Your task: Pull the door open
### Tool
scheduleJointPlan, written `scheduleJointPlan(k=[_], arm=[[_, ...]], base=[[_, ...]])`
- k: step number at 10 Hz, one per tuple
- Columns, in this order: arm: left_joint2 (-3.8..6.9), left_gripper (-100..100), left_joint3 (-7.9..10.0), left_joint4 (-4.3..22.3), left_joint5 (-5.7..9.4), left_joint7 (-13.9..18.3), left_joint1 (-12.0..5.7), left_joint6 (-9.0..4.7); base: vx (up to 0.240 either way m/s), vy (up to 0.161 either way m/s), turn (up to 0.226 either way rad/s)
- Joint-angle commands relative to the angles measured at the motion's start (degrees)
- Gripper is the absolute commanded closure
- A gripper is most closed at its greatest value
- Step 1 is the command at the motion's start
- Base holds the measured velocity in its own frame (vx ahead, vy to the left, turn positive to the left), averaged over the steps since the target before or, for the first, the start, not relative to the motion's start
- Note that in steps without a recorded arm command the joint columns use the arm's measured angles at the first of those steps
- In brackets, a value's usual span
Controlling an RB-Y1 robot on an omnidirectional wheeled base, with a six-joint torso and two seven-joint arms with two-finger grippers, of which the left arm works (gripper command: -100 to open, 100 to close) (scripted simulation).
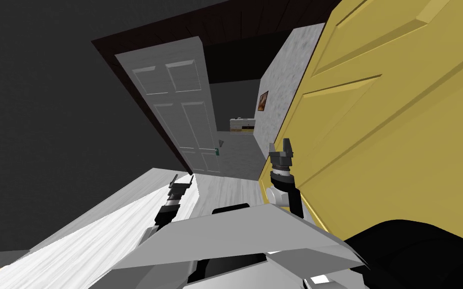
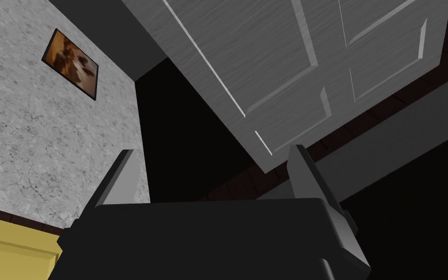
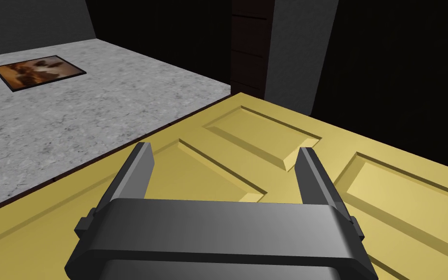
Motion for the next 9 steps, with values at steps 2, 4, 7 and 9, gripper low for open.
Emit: scheduleJointPlan(k=[2, 4, 7, 9], arm=[[-0.01, -100, 0.67, 1.76, -0.96, -3.29, -0.51, -0.95], [-0.10, -100, 1.53, 3.77, -2.17, -6.96, -0.92, -2.13], [-0.20, -100, 2.39, 5.79, -3.39, -10.86, -1.32, -3.32], [-0.25, -100, 2.82, 6.79, -3.99, -13.21, -1.52, -3.91]], base=[[0.070, -0.022, -0.025], [0.069, -0.020, -0.032], [0.080, -0.018, -0.023], [0.059, -0.016, -0.021]])
